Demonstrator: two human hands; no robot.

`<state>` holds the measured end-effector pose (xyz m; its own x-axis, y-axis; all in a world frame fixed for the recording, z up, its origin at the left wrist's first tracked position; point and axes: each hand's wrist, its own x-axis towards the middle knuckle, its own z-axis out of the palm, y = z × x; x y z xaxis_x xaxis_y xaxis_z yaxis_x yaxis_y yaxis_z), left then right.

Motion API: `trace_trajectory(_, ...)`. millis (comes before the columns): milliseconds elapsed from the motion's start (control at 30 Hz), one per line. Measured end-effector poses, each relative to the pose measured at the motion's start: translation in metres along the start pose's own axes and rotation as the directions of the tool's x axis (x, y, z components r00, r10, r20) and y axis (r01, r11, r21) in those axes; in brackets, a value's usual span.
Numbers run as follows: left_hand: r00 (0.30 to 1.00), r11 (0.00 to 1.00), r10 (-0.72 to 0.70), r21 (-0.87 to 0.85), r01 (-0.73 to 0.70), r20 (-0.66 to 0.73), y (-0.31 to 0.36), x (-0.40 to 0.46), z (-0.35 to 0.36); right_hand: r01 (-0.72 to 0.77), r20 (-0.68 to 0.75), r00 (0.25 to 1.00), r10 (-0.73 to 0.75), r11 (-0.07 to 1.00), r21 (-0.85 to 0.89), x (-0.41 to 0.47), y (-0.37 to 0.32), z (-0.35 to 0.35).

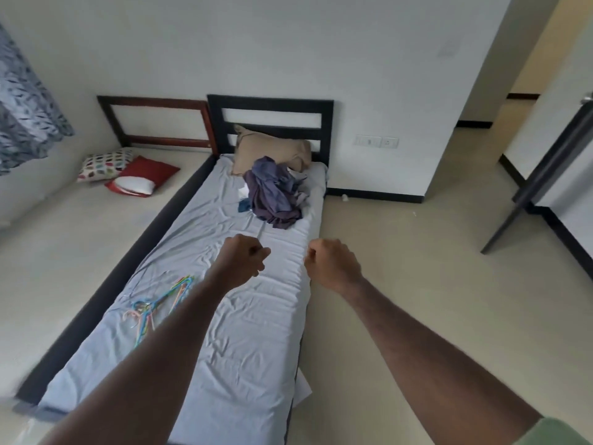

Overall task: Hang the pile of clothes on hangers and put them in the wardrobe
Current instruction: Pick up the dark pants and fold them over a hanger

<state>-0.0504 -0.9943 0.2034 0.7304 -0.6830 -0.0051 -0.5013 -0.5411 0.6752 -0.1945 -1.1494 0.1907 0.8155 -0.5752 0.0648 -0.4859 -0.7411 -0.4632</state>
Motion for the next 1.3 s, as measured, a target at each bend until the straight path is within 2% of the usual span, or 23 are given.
trace_trajectory(167,0.996,0.999,-0.031,-0.003,0.032,0.079,0.017,0.093,0.053,-0.019,-0.031,0.999,0.018,0.999,-0.026,0.087,0.067,-0.013)
trace_trajectory(333,0.995,0.996,-0.084,0.015,0.083,0.05,0.051,0.193,0.103,0.0,-0.014,1.0,-0.001,0.999,-0.039,0.197,0.152,-0.028)
trace_trajectory(500,0.993,0.993,-0.113,0.014,0.114,-0.037,0.079,0.259,0.12,0.062,0.054,0.997,-0.06,0.997,-0.052,0.287,0.196,-0.053)
trace_trajectory(667,0.977,0.981,-0.194,-0.003,0.195,-0.088,0.085,0.325,0.125,0.125,0.142,0.983,-0.12,0.992,-0.028,0.37,0.209,-0.046)
trace_trajectory(833,0.959,0.966,-0.259,-0.045,0.255,-0.114,0.059,0.406,0.131,0.193,0.191,0.963,-0.19,0.981,0.0,0.461,0.209,-0.01)
trace_trajectory(1167,0.909,0.924,-0.38,-0.128,0.361,-0.172,0.009,0.597,0.131,0.185,0.275,0.946,-0.174,0.983,-0.015,0.655,0.222,0.033)
trace_trajectory(1300,0.88,0.894,-0.439,-0.18,0.409,-0.181,-0.007,0.656,0.124,0.221,0.344,0.916,-0.207,0.975,0.0,0.722,0.216,0.058)
